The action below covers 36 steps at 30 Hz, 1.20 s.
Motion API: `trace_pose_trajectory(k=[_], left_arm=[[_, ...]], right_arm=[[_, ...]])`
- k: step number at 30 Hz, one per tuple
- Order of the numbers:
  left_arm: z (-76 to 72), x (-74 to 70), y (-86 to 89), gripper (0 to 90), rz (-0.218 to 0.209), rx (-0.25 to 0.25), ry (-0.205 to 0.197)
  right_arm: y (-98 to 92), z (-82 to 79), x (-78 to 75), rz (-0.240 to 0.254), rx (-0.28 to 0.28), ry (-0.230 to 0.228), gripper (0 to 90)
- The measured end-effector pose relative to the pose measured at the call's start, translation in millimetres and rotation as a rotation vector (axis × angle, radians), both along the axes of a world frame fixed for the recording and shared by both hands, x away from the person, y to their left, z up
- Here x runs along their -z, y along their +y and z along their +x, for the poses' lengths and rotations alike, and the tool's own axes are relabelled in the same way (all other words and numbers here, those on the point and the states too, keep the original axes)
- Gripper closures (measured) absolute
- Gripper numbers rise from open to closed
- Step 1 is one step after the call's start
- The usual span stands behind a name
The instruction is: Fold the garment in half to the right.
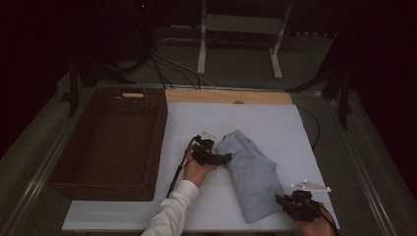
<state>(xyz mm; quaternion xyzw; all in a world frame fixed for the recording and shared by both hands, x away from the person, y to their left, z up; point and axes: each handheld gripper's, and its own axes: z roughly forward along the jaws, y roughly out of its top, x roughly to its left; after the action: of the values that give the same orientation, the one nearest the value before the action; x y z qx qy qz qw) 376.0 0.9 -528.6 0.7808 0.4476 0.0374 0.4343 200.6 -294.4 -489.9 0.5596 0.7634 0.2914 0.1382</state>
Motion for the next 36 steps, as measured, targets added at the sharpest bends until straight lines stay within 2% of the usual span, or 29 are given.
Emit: trace_pose_trajectory(k=[5, 8, 12, 13, 14, 15, 16, 17, 20, 26, 29, 36], left_arm=[[-3.2, 1.8, -6.3, 9.0, 0.03, 0.018, -0.014], [-5.2, 1.6, -9.5, 18.8, 0.022, 0.047, -0.015], [-8.1, 0.6, -17.2, 33.9, 0.046, 0.058, -0.023], [-7.9, 0.1, -18.1, 39.5, 0.042, 0.069, -0.015], [-7.9, 0.1, -18.1, 48.8, 0.042, 0.069, -0.015], [-7.9, 0.1, -18.1, 48.8, 0.042, 0.069, -0.015], [-9.0, 0.3, -21.7, 62.2, 0.053, 0.084, -0.012], [-8.8, -0.1, -21.7, 68.4, 0.058, 0.082, -0.008], [-7.2, -2.3, -18.6, 78.4, 0.052, 0.068, -0.006], [2.8, -15.6, 1.5, 81.4, 0.013, 0.005, 0.004], [3.5, -20.3, 5.4, 81.8, 0.011, 0.001, -0.004], [3.5, -27.9, 7.8, 81.7, -0.006, 0.001, -0.013]], right_arm=[[0.0, -0.1, 0.0, 0.0, -0.002, 0.0, 79.3], [0.1, -0.1, -0.2, 0.001, -0.003, 0.001, 79.3], [0.5, -0.3, -0.2, -0.001, -0.005, 0.003, 79.3], [0.6, -0.3, -0.2, -0.001, -0.006, 0.003, 79.2], [0.6, -0.3, -0.2, -0.001, -0.006, 0.003, 79.2], [0.8, -0.4, -0.3, -0.001, -0.006, 0.003, 79.2], [0.9, -0.5, -0.5, 0.0, -0.008, 0.003, 79.3], [0.8, -0.5, -0.6, 0.001, -0.009, 0.003, 79.3], [0.6, -0.7, -0.9, 0.007, -0.01, 0.004, 79.3], [0.7, -0.5, -1.7, 0.005, -0.014, 0.006, 80.0], [2.7, -0.8, -3.2, 0.002, -0.023, 0.007, 80.4], [2.9, -1.1, -4.6, 0.045, -0.031, 0.011, 80.4]])
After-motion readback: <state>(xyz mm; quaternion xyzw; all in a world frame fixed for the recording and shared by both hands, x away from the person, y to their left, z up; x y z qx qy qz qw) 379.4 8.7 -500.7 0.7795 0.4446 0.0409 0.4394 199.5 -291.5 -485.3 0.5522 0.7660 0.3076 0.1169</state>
